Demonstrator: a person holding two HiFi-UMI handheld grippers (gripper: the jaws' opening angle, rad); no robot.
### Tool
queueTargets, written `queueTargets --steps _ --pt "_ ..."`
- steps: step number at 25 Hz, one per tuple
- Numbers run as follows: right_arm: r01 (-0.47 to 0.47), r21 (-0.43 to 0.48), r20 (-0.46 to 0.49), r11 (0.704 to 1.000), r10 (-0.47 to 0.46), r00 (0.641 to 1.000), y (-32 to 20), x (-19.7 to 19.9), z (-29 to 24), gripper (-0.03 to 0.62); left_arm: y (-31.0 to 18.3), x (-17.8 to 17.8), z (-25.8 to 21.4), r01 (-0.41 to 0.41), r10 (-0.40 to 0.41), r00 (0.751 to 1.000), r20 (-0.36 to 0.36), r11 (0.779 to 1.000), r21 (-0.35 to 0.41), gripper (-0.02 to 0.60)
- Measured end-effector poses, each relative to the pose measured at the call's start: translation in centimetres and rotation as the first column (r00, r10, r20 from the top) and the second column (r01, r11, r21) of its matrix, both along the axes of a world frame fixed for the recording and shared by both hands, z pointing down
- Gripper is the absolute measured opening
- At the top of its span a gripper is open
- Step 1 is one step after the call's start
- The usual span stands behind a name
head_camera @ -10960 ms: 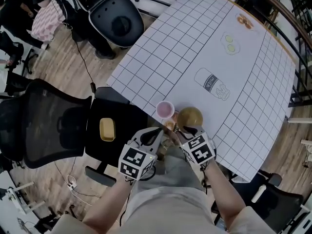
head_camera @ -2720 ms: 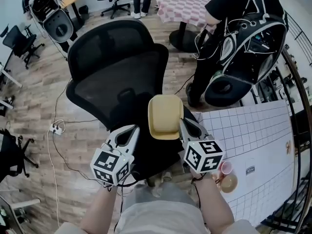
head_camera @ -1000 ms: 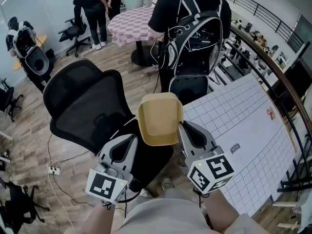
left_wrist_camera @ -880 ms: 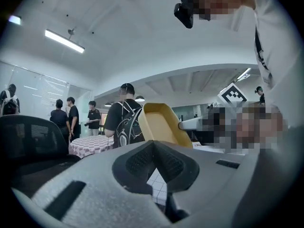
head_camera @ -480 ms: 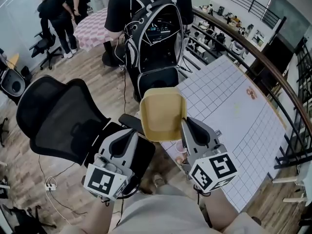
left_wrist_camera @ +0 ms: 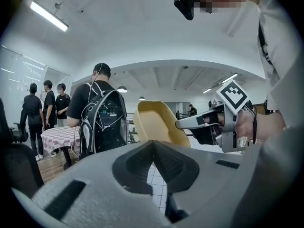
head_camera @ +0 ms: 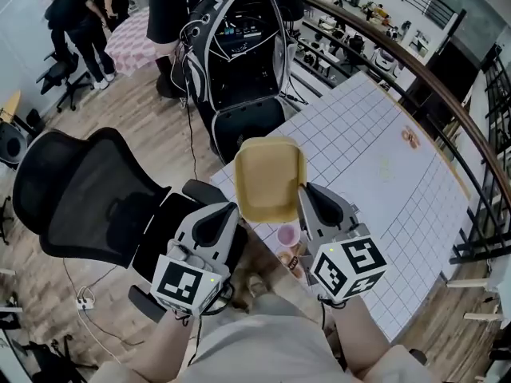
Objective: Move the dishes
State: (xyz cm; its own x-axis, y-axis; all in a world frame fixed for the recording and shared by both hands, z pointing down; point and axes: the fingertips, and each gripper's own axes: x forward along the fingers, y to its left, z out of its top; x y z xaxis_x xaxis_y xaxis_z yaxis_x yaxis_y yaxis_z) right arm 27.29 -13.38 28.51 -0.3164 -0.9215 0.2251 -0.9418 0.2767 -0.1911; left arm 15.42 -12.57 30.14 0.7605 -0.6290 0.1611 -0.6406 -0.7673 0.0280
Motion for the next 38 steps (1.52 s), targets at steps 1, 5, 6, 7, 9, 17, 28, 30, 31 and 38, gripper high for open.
queueTargets --steps 1,5,6,7,9,17,28,30,31,38 --pt "0.002 -0.017 -0.002 1.000 -0.002 1.000 -0.2 -0.2 0.8 0.029 -0.1 -0.1 0.8 -0.004 0.004 1.000 0.007 1.000 -0.005 0.014" --pt "0.009 -0.094 -0.009 0.996 -0.010 1.000 -1.9 0.7 4.3 0.029 -1.3 0.7 3.8 -0.002 0.003 1.000 0.020 0.998 -0.059 0.014" --pt "0.014 -0.114 -0.005 0.993 -0.014 1.000 -2.4 1.0 5.1 0.029 -1.6 1.1 4.1 0.003 -0.002 1.000 0.015 0.997 -0.077 0.014" --pt "0.020 -0.134 -0.001 0.991 -0.020 1.000 -3.0 1.2 6.0 0.030 -1.9 1.3 4.5 0.007 -0.006 1.000 0.009 0.996 -0.091 0.014" --pt "0.031 -0.171 -0.001 0.985 -0.031 1.000 -3.8 1.1 7.8 0.030 -2.3 1.4 5.4 0.011 -0.010 1.000 0.013 0.994 -0.110 0.014" --pt "0.039 -0.327 -0.018 0.944 -0.048 0.999 -6.7 1.6 16.1 0.030 -4.8 1.9 11.3 0.041 -0.030 0.998 0.051 0.973 -0.225 0.014" --pt "0.041 -0.526 -0.020 0.850 -0.060 0.998 -7.5 0.9 25.6 0.031 -5.4 2.0 17.4 0.031 -0.004 0.997 0.077 0.933 -0.357 0.014" --pt "0.042 -0.558 -0.026 0.829 -0.067 0.997 -7.4 0.9 27.0 0.031 -5.2 2.1 18.2 0.031 0.000 0.997 0.082 0.926 -0.377 0.014" --pt "0.042 -0.573 -0.026 0.818 -0.069 0.997 -7.4 0.9 27.7 0.031 -5.1 2.2 18.6 0.029 0.003 0.997 0.082 0.922 -0.387 0.014" --pt "0.012 -0.633 -0.030 0.774 -0.040 0.999 -7.0 2.0 30.2 0.032 -5.0 2.0 19.4 0.025 0.010 0.997 0.082 0.910 -0.414 0.014"
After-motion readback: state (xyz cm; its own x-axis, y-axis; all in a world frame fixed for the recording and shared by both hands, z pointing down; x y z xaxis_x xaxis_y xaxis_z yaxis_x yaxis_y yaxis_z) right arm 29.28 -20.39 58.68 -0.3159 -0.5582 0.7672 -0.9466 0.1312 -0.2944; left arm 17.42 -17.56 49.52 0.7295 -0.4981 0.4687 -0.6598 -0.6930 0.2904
